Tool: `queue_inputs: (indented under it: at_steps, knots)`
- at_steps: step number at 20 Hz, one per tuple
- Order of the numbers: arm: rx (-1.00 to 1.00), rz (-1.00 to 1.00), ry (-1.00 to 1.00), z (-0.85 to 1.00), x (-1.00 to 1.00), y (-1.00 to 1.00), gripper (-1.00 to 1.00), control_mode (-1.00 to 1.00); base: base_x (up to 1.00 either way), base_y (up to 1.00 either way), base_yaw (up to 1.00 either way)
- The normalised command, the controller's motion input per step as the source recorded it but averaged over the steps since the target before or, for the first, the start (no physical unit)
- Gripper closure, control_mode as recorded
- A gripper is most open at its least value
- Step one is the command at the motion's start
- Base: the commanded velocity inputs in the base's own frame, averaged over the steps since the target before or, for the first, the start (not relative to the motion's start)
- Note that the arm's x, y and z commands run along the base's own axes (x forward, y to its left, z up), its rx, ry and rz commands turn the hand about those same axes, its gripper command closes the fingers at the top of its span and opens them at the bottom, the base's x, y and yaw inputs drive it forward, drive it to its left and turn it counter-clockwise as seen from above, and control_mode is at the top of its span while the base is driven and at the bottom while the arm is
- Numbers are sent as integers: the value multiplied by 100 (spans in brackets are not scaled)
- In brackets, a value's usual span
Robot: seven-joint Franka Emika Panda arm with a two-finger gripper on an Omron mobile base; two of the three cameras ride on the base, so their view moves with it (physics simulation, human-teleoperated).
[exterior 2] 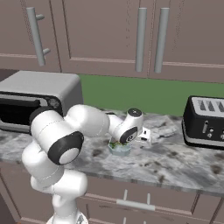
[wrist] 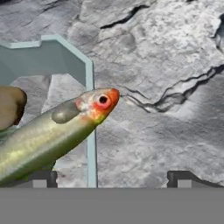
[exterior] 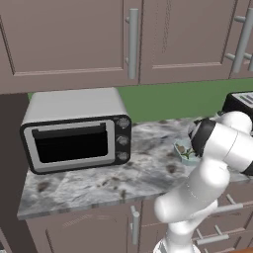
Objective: Place the tupperware on the second highest shelf of the fridge. Make space for the tupperware among the existing items by rearranging them on the shelves if needed. Close the fridge door when finished.
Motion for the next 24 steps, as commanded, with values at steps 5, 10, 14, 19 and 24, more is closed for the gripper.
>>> queue_inputs:
  at_steps: [5,10,14,19,24]
  knots:
    - [1,2,0,-24,21,-7,-100,-100,0,0,0]
    - [0,1,-1,-21,18,-1,-100,-100,0,0,0]
    - [0,0,-2,-11,3,12,100,-100,0,0,0]
    - [0,4,-7,9,-1,45,100,-100,0,0,0]
    - [0,4,-3,51,-15,42,100,-100,0,0,0]
